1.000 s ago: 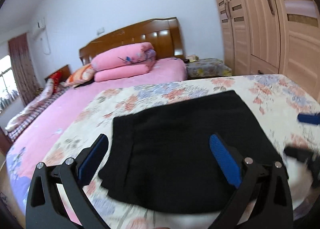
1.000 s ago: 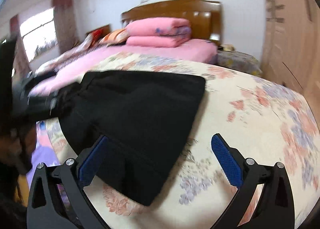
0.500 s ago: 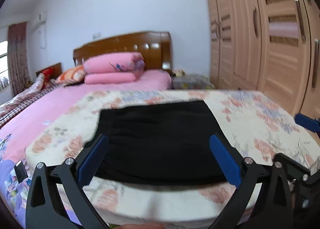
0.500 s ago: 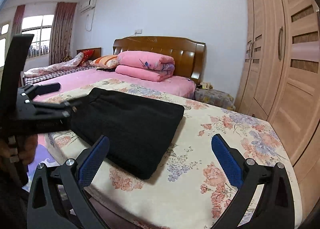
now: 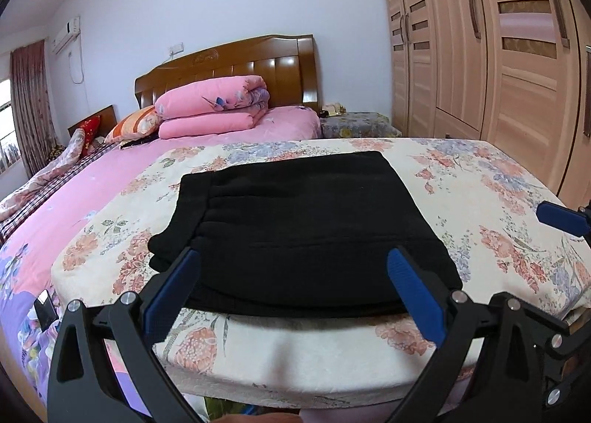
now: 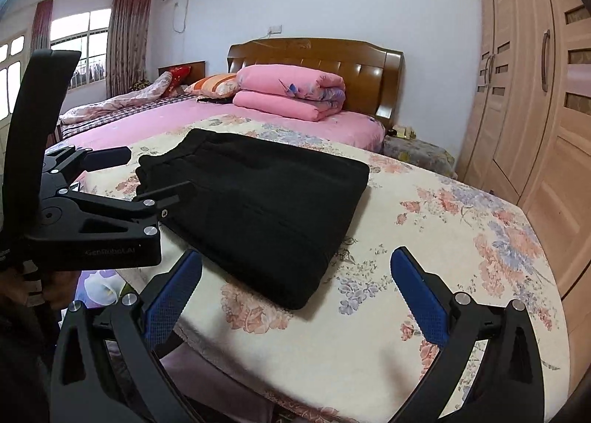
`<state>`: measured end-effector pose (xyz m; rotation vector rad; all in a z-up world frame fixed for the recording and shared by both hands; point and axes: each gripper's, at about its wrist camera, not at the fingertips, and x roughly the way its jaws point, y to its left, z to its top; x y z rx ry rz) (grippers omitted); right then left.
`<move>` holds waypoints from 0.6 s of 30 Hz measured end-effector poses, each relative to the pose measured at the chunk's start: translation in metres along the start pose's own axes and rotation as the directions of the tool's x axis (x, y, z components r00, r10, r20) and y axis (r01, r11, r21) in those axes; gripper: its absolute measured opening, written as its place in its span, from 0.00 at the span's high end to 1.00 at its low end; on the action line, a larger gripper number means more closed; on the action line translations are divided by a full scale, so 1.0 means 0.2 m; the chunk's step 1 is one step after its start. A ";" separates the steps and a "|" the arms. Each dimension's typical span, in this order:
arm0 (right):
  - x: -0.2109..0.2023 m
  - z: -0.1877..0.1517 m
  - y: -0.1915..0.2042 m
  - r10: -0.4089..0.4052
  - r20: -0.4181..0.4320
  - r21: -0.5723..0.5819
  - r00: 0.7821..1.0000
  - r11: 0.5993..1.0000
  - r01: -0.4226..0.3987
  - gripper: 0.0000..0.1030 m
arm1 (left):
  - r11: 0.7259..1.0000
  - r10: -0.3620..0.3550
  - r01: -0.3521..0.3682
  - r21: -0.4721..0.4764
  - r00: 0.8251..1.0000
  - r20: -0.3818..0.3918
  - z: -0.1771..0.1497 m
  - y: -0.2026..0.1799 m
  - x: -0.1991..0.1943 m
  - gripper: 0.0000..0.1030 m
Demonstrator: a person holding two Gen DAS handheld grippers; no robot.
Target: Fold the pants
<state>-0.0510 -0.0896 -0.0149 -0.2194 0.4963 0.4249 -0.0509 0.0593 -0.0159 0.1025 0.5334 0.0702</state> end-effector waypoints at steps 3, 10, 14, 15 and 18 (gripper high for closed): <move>-0.01 0.00 0.00 -0.002 0.009 -0.005 1.000 1.000 0.002 0.04 | 1.000 0.000 0.000 -0.001 1.000 0.007 0.00 0.01 -0.01 0.02; -0.01 0.00 0.00 -0.001 0.015 -0.006 1.000 1.000 0.001 0.04 | 1.000 0.003 -0.003 -0.008 1.000 0.025 0.00 0.01 -0.03 0.02; -0.01 0.00 0.01 -0.002 0.013 -0.007 1.000 1.000 0.002 0.04 | 1.000 0.004 -0.004 -0.010 1.000 0.025 0.00 0.01 -0.03 0.02; -0.01 0.00 0.01 -0.002 0.012 -0.009 1.000 1.000 0.002 0.04 | 1.000 0.004 -0.004 -0.009 1.000 0.024 0.00 0.01 -0.03 0.02; -0.01 0.00 0.01 -0.002 0.011 -0.009 1.000 1.000 0.002 0.04 | 1.000 0.006 -0.006 -0.008 1.000 0.024 0.00 0.01 -0.03 0.02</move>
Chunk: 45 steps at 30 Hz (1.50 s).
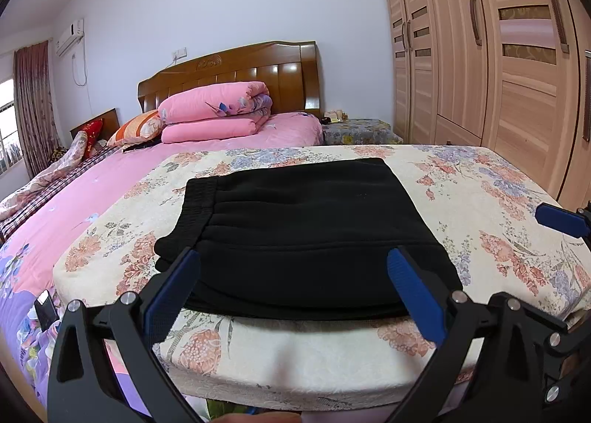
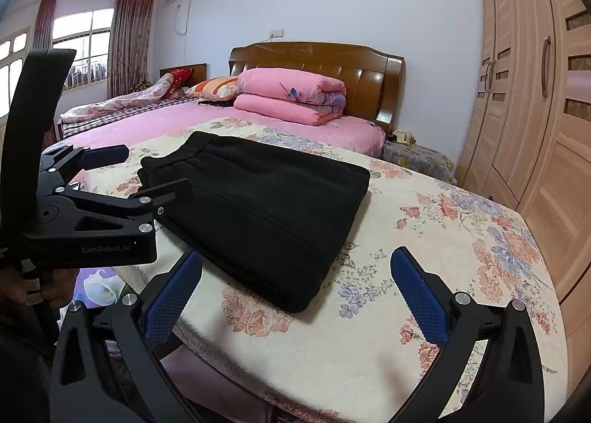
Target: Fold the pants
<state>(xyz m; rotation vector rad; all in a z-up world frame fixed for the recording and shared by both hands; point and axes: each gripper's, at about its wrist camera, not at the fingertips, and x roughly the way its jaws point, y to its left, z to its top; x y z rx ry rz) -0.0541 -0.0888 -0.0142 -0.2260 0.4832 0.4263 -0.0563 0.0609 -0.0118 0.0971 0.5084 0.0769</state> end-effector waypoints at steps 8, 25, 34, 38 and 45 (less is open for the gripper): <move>0.00 0.00 0.01 -0.001 0.000 0.000 1.000 1.000 0.001 0.04 | 1.000 0.000 0.000 0.004 1.000 0.000 0.00 0.00 0.00 0.02; -0.01 0.00 0.01 0.001 -0.007 -0.001 1.000 1.000 -0.001 0.04 | 1.000 0.000 0.000 0.003 1.000 -0.003 -0.01 0.00 0.00 0.02; 0.00 0.00 0.01 0.004 -0.009 0.000 1.000 1.000 -0.004 0.04 | 1.000 -0.001 0.001 0.002 1.000 -0.002 -0.01 0.01 0.00 0.02; 0.00 0.00 0.01 0.006 -0.010 -0.001 1.000 1.000 -0.006 0.04 | 1.000 0.001 -0.001 0.004 1.000 -0.001 -0.01 0.01 0.00 0.02; 0.00 0.00 0.01 0.006 -0.010 -0.002 1.000 1.000 -0.006 0.04 | 1.000 0.007 -0.007 0.005 1.000 0.005 -0.01 0.01 0.00 0.02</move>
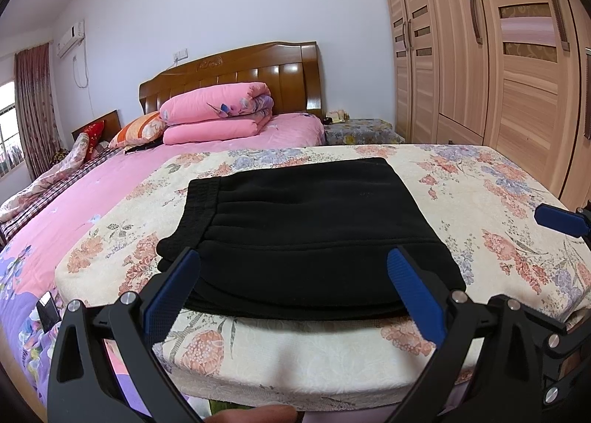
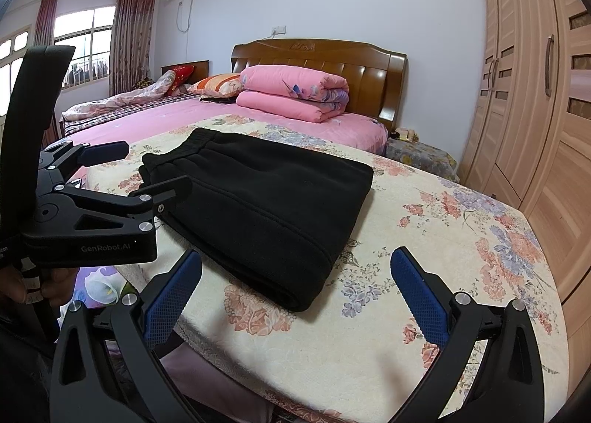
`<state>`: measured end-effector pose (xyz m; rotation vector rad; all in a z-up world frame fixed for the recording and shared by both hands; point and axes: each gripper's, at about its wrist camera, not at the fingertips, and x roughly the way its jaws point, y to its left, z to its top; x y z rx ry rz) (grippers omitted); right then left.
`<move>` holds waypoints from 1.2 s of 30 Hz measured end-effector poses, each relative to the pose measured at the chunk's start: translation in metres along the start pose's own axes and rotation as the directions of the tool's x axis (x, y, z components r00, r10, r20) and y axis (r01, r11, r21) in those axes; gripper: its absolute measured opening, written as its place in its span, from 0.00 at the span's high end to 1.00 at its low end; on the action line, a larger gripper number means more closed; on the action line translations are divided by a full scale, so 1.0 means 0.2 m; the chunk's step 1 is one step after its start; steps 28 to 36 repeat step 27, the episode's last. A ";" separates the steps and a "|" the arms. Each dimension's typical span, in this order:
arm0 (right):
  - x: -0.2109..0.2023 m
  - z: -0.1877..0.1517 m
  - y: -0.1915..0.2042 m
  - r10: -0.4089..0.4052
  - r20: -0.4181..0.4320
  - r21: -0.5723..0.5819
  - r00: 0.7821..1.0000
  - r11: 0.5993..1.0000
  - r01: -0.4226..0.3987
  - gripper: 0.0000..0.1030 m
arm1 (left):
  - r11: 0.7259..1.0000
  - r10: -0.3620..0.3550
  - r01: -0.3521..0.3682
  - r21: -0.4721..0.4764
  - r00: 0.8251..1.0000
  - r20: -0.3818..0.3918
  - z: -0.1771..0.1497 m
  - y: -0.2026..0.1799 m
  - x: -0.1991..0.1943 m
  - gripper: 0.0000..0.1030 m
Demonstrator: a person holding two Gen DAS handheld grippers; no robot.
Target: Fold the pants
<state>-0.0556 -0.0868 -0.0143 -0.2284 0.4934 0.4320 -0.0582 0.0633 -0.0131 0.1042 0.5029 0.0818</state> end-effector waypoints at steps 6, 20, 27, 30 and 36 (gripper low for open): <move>0.00 0.00 0.00 -0.001 -0.001 0.001 1.000 1.000 0.001 0.04 | 1.000 0.006 -0.006 0.002 1.000 0.002 0.00 0.00 0.00 0.02; 0.01 -0.01 -0.02 0.010 -0.005 -0.004 1.000 1.000 -0.010 0.04 | 1.000 0.027 -0.027 -0.013 0.999 -0.017 -0.01 0.01 0.02 0.01; 0.01 -0.01 -0.02 0.010 -0.006 -0.004 1.000 1.000 -0.010 0.04 | 1.000 0.018 -0.018 -0.009 0.999 -0.029 -0.02 0.00 0.04 0.02; 0.01 -0.01 -0.02 0.010 -0.006 -0.004 1.000 1.000 -0.010 0.04 | 1.000 0.018 -0.018 -0.009 0.999 -0.029 -0.02 0.00 0.04 0.02; 0.01 -0.01 -0.02 0.010 -0.006 -0.004 1.000 1.000 -0.010 0.04 | 1.000 0.018 -0.018 -0.009 0.999 -0.029 -0.02 0.00 0.04 0.02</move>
